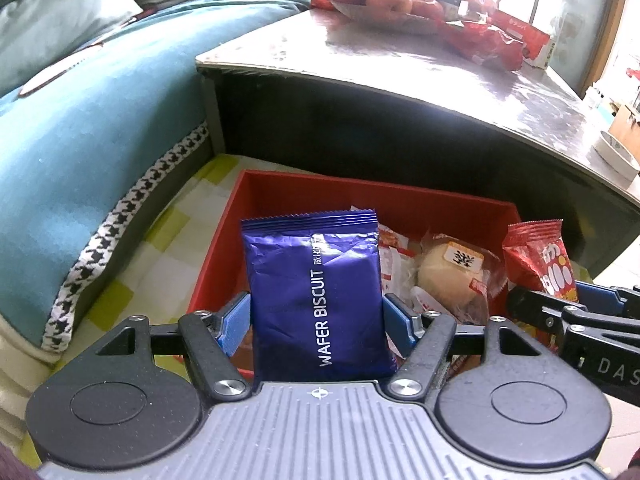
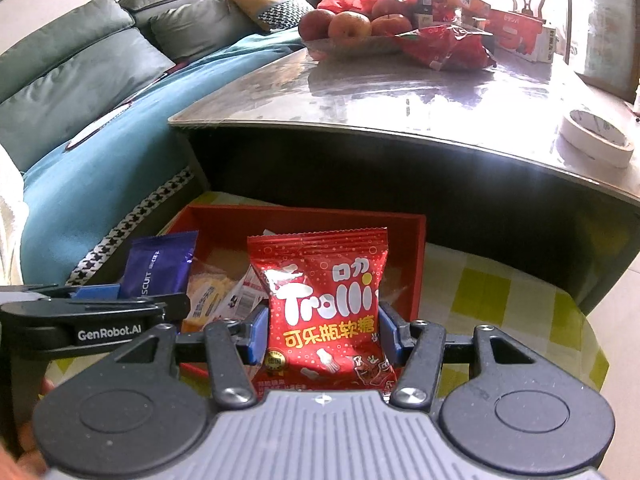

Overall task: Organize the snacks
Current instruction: 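Carry the wafer biscuit pack with left tool while right tool carries Trolli bag over box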

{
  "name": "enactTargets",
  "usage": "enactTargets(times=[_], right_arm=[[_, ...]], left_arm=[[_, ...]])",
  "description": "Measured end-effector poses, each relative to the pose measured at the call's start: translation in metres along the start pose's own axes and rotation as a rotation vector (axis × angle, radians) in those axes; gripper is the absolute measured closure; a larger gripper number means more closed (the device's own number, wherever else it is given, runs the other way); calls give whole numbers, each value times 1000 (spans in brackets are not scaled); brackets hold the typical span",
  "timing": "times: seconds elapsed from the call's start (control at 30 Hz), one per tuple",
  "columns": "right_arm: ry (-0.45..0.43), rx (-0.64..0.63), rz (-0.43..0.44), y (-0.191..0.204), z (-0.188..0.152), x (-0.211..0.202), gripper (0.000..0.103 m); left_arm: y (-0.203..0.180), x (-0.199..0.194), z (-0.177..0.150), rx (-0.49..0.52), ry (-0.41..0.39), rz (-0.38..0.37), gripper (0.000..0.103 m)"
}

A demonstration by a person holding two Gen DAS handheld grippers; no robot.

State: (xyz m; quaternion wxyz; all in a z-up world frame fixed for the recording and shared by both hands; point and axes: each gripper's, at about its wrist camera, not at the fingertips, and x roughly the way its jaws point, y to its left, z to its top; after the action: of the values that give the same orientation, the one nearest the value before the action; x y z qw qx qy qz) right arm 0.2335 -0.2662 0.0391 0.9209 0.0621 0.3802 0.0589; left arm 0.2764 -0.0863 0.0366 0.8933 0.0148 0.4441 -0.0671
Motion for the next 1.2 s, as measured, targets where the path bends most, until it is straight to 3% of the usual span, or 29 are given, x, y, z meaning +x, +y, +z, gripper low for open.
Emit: enactTargets(times=[1.2], right_arm=[[60,-11,-43,-4,11,43,47]], left_arm=[[-5,37,13,1,41,41,27]])
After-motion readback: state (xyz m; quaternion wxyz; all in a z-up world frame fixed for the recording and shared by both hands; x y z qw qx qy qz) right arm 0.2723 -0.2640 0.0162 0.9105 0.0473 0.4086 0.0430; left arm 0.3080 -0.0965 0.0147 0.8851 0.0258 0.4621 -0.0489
